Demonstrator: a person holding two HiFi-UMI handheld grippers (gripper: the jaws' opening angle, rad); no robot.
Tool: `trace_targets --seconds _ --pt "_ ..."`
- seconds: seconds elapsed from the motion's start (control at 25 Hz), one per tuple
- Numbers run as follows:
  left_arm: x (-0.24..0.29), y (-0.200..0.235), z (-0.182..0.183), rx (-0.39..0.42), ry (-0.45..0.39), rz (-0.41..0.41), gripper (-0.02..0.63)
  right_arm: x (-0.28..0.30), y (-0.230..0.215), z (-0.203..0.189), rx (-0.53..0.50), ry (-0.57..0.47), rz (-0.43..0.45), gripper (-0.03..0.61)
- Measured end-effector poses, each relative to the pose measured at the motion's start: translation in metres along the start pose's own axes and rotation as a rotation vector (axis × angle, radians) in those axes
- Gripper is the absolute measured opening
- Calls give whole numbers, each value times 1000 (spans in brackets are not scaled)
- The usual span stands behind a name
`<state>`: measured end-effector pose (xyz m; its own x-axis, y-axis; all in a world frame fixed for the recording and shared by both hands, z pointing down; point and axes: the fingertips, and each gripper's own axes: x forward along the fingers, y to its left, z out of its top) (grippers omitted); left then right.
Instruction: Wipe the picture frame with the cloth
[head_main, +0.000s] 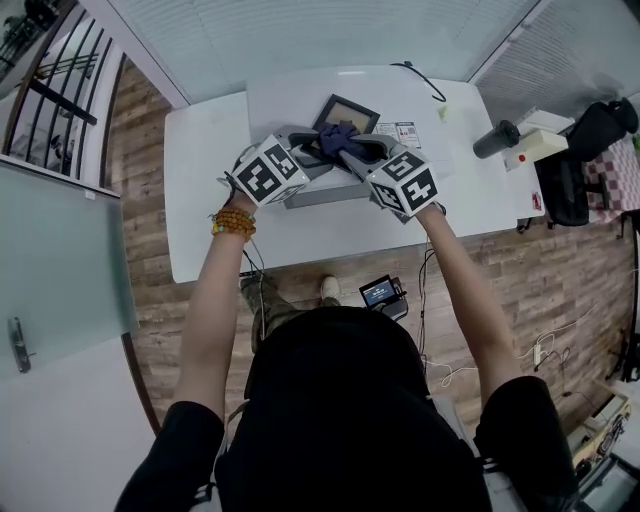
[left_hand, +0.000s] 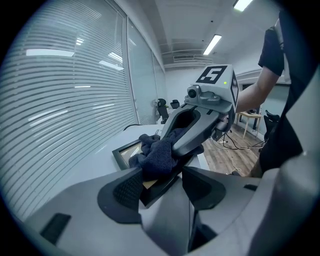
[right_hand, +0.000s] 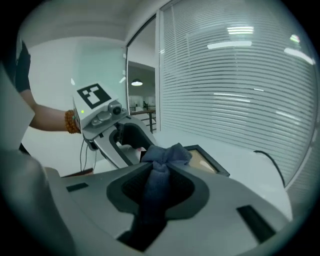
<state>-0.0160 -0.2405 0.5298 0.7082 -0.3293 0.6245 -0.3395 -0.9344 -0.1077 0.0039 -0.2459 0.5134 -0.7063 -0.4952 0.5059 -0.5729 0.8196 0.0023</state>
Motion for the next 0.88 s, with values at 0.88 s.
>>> trace_targets --seconds 0.88 --pt "-79 -21 58 116 -238 191 169 -52 71 85 -30 -350 321 99"
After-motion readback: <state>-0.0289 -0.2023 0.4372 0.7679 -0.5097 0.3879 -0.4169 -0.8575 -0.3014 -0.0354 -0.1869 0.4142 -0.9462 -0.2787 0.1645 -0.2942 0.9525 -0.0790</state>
